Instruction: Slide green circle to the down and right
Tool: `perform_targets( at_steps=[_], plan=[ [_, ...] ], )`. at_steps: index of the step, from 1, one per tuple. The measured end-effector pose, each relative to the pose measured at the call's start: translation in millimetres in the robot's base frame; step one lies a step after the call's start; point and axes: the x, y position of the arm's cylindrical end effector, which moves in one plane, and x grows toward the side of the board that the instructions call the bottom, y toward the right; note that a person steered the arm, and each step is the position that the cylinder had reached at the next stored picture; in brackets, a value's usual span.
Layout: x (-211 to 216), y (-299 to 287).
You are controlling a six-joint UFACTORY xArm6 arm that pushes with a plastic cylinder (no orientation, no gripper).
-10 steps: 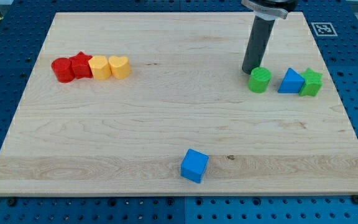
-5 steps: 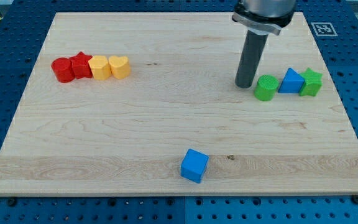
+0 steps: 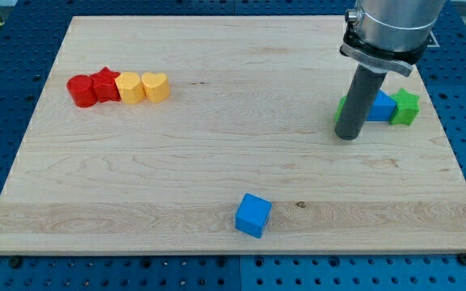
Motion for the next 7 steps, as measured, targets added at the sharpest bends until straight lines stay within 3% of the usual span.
perform_targets(
  at_steps=[7],
  plan=[
    [-7, 14]
  ],
)
